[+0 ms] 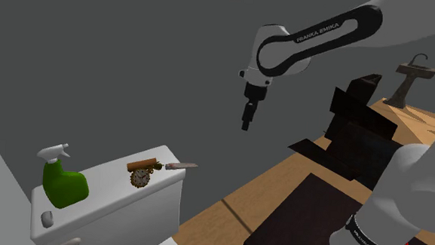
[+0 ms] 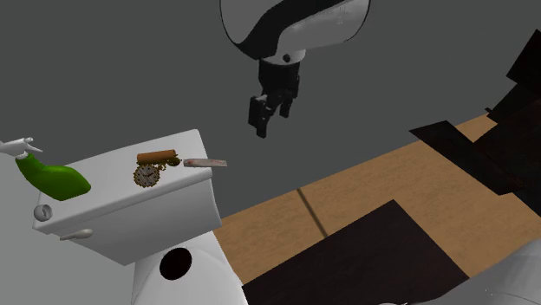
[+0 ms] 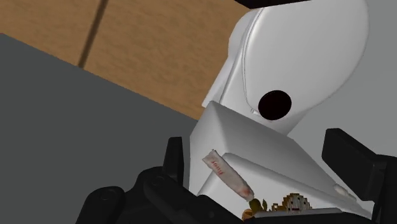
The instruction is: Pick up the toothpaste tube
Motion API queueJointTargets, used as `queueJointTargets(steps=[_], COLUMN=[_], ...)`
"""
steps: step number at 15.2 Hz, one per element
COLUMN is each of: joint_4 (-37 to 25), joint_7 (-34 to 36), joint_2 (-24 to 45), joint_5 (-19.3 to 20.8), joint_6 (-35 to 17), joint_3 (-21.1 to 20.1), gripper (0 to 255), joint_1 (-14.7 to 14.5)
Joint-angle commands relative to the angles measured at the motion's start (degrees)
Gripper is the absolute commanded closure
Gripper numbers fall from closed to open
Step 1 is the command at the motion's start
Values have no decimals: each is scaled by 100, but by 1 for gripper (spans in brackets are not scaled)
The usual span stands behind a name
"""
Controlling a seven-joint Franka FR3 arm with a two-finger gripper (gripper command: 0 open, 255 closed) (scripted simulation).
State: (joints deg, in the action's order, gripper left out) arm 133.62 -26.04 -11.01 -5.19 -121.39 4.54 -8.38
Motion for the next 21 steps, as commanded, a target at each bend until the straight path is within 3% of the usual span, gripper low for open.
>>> queueJointTargets(steps=[1,11,21], joint_4=[-120,-1198,-2827], joint_7=[-266,-1342,-2094], joint_2=[415,2445,4439], joint_5=[-33,-137,122], joint_6=[-340,-1503,-2104], joint_3=[-13,-279,-606], gripper=[0,0,0], joint_1=[-66,-299,-516])
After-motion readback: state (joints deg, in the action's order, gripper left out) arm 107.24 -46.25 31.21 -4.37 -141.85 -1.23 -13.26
